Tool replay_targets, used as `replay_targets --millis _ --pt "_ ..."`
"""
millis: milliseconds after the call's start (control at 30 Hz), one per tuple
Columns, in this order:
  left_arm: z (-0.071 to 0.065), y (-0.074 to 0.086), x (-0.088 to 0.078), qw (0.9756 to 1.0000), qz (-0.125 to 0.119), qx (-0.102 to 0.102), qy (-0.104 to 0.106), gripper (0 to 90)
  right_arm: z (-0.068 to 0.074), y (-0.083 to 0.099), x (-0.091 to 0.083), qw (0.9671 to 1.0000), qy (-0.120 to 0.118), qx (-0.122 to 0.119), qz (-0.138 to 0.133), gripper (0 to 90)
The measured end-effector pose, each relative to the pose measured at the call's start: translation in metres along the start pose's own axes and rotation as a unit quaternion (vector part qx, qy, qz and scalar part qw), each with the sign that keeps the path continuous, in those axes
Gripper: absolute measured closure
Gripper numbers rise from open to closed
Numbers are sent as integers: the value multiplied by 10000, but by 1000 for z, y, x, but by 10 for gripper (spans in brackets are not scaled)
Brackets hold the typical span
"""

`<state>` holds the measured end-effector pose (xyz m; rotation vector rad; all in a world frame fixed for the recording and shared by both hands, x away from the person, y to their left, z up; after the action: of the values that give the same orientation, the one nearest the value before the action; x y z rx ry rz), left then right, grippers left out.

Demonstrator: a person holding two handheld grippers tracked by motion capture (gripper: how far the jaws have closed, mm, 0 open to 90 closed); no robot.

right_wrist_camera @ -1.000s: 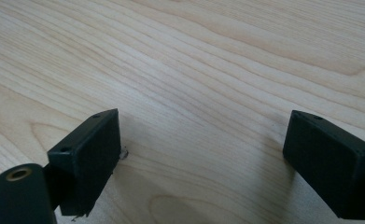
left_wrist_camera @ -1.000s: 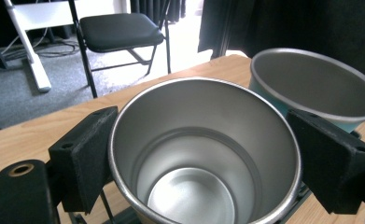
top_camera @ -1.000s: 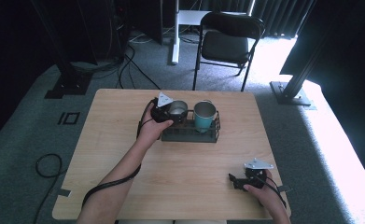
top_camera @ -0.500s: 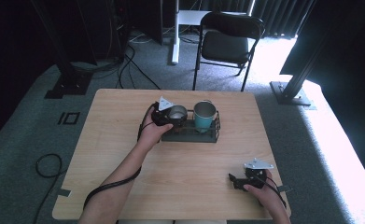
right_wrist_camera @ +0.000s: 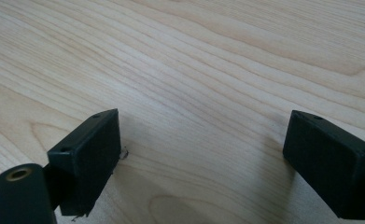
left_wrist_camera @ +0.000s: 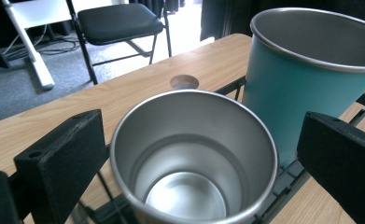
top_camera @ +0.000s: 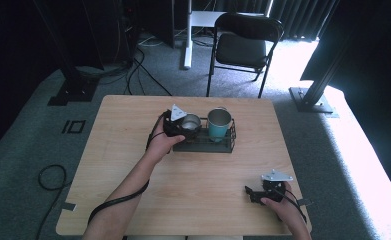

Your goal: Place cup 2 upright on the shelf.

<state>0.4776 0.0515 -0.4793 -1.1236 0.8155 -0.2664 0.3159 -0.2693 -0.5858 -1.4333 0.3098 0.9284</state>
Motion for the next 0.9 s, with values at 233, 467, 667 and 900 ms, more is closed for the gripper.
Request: replay_targets --millis 233,467,667,900 --pt "4 9 -17 9999 12 -115 12 24 0 0 0 10000 -2 1 2 107" --pt "8 18 -35 9997 20 -255 13 24 0 0 0 10000 1 -1 1 107" --pt "11 23 -47 9994 -14 -331 -33 24 0 0 0 10000 1 -3 -1 108" --pt "13 32 -60 9996 81 -267 -86 24 0 0 0 10000 4 -7 -1 108"
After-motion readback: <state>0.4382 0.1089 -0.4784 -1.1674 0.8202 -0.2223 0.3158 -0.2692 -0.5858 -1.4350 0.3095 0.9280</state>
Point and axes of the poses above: each handheld gripper's, and its own axes: x roughly forward along the jaws, y roughly out of its underside, z roughly to its left, the point moved 4 cm from there along x, roughly forward along the jaws, and after that the axes turned 13 degrees about x, right-handed, at the moved point
